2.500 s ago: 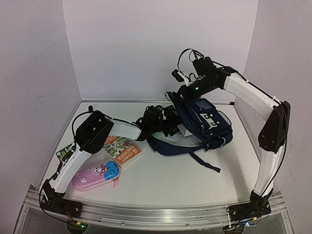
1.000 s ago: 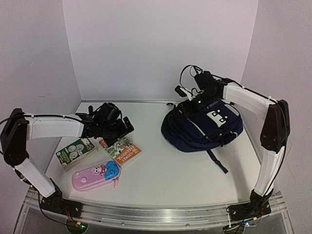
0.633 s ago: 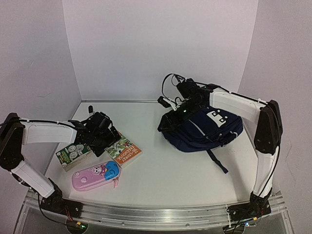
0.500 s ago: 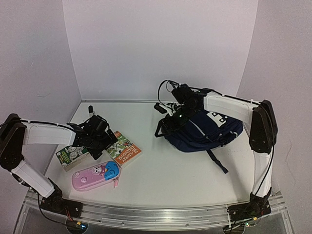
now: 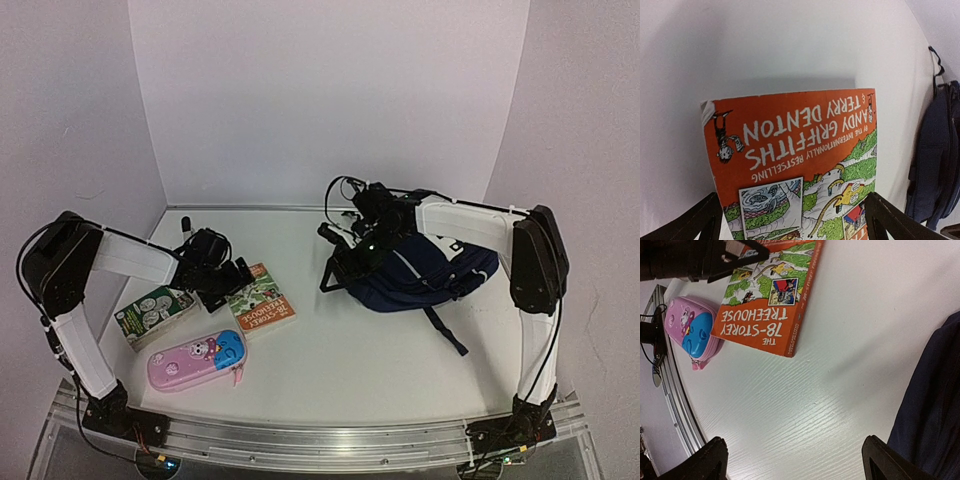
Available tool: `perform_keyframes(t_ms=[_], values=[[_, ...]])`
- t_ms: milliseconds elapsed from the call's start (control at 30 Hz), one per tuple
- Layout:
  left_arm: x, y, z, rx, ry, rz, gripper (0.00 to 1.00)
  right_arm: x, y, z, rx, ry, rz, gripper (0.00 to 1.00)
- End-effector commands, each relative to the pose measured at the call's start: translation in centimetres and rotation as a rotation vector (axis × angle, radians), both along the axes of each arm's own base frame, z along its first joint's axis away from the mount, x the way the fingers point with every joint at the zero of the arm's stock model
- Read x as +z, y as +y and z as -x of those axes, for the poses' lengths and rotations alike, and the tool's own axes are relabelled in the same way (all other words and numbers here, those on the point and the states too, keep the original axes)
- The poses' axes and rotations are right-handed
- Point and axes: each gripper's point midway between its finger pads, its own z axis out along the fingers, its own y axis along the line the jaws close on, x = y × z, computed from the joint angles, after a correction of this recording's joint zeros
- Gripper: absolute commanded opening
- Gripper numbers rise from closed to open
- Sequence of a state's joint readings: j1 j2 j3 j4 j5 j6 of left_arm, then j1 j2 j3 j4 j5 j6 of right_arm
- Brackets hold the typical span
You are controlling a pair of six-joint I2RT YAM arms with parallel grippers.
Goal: Pack the student bag
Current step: Pick up the book from the center of the board.
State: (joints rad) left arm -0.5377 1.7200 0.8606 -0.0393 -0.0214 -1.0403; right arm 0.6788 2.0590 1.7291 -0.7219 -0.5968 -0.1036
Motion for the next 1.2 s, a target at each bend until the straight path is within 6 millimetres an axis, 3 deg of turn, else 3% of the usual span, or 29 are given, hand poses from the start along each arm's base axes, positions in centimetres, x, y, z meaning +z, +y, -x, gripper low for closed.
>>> perform_keyframes(t_ms=[0,100,233,500,700,933,1167], values=[[2.0,-5.1,-3.3,-0.275,-0.123,0.059,0.99,0.4,0.3,0.4,0.017,0.002,-0.026,0.93],[2.0,-6.9,-4.6,-0.372,-0.125,0.079,0.95,-0.3,0.5,0.4,0.007,0.019,-0.028,0.93],[2.2,-7.0,-4.6,-0.369,-0.115,0.102,0.87,-0.9,1.0,0.1,-0.028,0.047,-0.048,0.93],[2.7,-4.9,-0.7,-0.303,-0.079,0.157,0.75,-3.3,3.3,0.3,-0.115,0.099,-0.068,0.86],[1.3,-4.3,1.0,-0.299,-0.036,0.163,0.71,-5.8,4.6,-0.3,-0.147,0.120,-0.047,0.81],[0.8,-6.2,1.0,-0.339,-0.048,0.225,0.66,-8.1,5.6,-0.7,-0.159,0.142,-0.047,0.74],[2.9,-8.6,0.8,-0.398,-0.128,0.300,0.59,-10.6,6.6,-0.9,-0.146,0.171,-0.045,0.64]])
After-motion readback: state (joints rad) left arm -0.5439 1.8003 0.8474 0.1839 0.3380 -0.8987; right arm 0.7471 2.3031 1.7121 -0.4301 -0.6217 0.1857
